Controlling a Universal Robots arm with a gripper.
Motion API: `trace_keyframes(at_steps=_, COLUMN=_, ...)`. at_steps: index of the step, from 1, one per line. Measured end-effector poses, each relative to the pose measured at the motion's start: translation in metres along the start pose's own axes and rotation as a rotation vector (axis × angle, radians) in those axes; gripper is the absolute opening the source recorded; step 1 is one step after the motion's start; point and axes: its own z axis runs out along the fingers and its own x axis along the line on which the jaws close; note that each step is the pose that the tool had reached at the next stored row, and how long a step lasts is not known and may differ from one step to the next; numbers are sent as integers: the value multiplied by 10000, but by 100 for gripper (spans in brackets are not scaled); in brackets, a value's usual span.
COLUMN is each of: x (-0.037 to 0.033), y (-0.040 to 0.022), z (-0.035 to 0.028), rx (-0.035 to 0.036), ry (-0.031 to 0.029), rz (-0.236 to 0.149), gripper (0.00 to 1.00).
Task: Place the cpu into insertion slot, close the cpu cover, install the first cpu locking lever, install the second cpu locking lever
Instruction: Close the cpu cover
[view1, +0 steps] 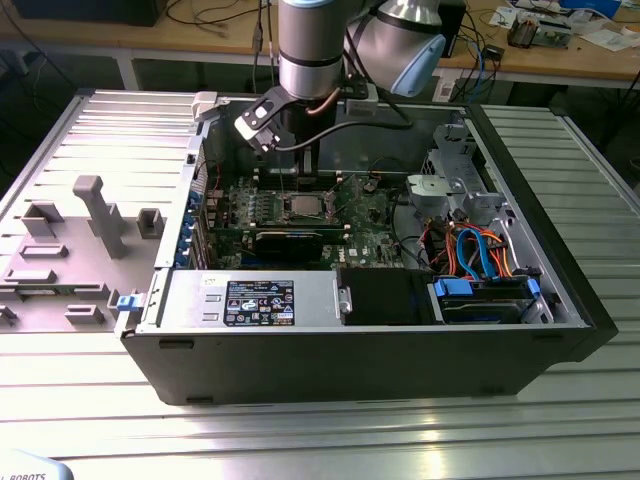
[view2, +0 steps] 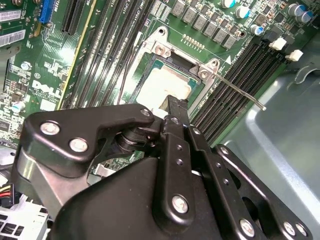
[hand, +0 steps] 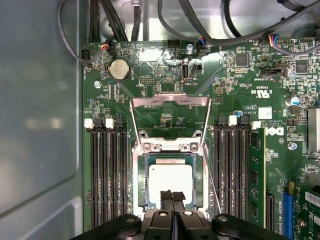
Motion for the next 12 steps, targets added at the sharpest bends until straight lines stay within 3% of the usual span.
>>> trace_keyframes(at_steps=12, x=3, y=1, z=-87, rx=0, ry=0, rz=0, gripper=11)
